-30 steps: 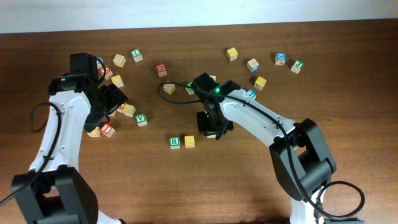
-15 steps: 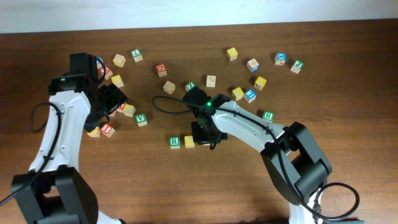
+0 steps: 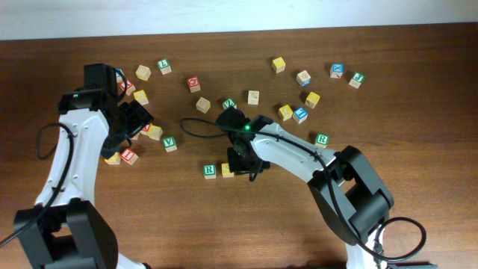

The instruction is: Spell out RSS

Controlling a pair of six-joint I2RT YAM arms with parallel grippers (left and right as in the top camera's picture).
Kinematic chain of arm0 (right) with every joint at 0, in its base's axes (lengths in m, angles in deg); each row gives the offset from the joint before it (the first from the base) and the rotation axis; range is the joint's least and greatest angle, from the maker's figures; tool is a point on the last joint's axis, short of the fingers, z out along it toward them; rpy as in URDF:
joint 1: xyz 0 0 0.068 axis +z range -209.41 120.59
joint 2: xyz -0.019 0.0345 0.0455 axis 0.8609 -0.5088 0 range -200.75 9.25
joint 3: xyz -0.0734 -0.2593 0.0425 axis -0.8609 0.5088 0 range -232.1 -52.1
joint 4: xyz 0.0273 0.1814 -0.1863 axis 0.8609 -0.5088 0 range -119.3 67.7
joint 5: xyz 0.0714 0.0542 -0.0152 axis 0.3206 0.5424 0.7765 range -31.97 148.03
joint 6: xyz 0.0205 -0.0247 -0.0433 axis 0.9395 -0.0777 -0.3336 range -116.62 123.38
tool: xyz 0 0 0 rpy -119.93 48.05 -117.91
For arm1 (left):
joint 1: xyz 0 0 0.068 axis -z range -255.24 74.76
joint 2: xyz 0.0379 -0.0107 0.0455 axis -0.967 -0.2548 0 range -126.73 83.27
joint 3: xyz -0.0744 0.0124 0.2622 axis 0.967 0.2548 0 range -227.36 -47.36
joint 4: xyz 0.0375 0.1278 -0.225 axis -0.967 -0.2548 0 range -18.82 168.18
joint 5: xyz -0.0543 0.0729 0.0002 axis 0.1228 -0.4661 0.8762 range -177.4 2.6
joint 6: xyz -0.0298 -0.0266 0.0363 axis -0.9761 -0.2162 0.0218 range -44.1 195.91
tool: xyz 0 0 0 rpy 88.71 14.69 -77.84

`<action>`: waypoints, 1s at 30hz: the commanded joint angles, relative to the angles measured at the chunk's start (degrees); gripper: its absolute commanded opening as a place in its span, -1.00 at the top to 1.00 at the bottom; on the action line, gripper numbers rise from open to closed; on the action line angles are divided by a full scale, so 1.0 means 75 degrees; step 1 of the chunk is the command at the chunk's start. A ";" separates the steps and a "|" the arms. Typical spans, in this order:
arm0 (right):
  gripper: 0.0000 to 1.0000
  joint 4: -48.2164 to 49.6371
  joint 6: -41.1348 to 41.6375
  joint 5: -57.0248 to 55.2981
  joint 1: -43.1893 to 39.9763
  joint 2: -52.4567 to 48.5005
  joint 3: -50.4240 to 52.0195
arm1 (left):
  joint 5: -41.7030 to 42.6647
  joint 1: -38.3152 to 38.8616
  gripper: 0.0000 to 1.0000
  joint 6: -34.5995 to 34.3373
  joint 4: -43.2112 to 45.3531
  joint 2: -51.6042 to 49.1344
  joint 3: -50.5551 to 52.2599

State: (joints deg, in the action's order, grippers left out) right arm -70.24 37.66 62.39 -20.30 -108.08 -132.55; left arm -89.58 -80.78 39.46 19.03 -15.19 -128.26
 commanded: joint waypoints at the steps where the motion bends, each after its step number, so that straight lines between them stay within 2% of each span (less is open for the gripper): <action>1: 0.45 -0.0029 0.0038 -0.0009 0.0035 -0.0149 0.0055 | -0.0085 -0.0035 -0.98 0.0032 -0.0006 0.0111 -0.0131; 6: 0.35 -0.0096 0.0035 0.0070 0.0032 -0.0146 0.0026 | -0.0085 -0.0035 -0.98 0.0032 -0.0006 0.0111 -0.0131; 10: 0.10 -0.0300 0.0035 0.0070 0.0032 -0.0117 -0.0187 | -0.0085 -0.0035 -0.98 0.0032 -0.0006 0.0111 -0.0131; 20: 0.07 -0.1725 -0.0111 -0.0076 -0.0090 0.0012 -0.1632 | -0.0085 -0.0035 -0.98 0.0032 -0.0006 0.0111 -0.0131; 24: 0.05 -0.2524 -0.0580 -0.0070 -0.0460 0.0251 -0.2527 | -0.0085 -0.0035 -0.98 0.0032 -0.0006 0.0111 -0.0131; 30: -0.11 -0.3762 -0.1032 -0.0501 -0.1335 0.1282 -0.3314 | -0.0085 -0.0035 -0.98 0.0032 -0.0006 0.0111 -0.0131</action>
State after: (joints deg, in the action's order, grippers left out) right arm -95.62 32.11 62.06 -26.75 -105.35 -154.49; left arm -89.60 -80.78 39.46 19.05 -15.19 -128.26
